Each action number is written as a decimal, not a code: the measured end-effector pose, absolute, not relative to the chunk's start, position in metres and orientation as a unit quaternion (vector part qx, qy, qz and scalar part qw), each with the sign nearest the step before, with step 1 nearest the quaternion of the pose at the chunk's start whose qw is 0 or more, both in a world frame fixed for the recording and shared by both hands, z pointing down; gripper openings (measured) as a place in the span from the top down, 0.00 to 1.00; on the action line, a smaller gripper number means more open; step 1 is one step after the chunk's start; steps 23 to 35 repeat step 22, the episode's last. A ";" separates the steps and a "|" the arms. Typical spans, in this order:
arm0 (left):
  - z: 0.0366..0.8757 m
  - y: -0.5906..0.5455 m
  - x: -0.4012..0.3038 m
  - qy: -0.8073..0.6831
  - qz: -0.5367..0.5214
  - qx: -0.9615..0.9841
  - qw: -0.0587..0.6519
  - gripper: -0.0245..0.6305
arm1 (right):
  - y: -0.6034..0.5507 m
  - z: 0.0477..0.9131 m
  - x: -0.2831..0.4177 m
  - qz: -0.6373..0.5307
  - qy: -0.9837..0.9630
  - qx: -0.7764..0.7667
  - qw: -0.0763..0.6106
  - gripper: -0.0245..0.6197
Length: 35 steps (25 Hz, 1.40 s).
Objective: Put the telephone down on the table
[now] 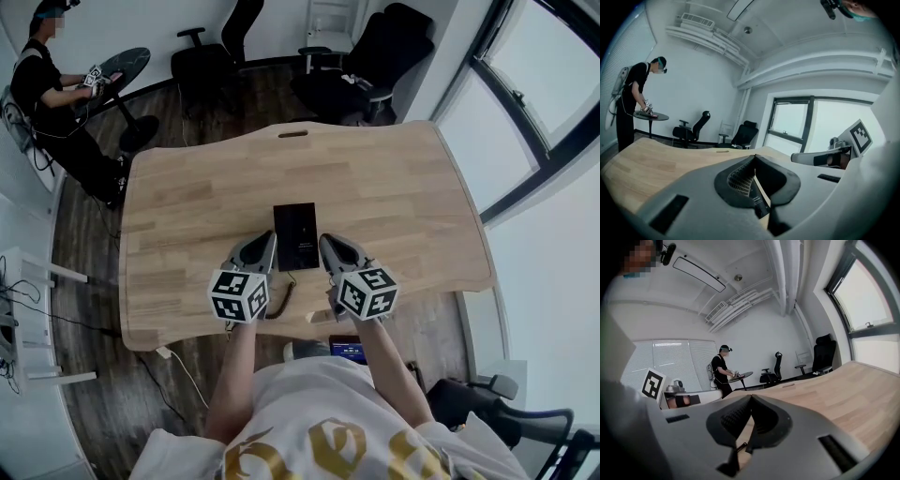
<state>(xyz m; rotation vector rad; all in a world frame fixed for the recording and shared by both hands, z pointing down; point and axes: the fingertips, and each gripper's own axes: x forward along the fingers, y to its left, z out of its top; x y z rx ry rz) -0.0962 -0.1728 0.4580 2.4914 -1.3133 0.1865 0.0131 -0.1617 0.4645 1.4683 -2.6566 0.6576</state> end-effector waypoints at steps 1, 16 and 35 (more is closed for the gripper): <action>0.455 -0.171 -0.095 -0.458 0.061 0.873 0.154 0.95 | -0.160 0.464 0.013 0.211 -0.856 0.472 0.017 0.94; 0.456 -0.166 -0.088 -0.451 0.055 0.874 0.173 0.95 | -0.155 0.457 0.017 0.198 -0.861 0.469 0.019 0.94; 0.460 -0.168 -0.087 -0.448 0.057 0.874 0.177 0.95 | -0.159 0.459 0.016 0.195 -0.862 0.467 0.023 0.94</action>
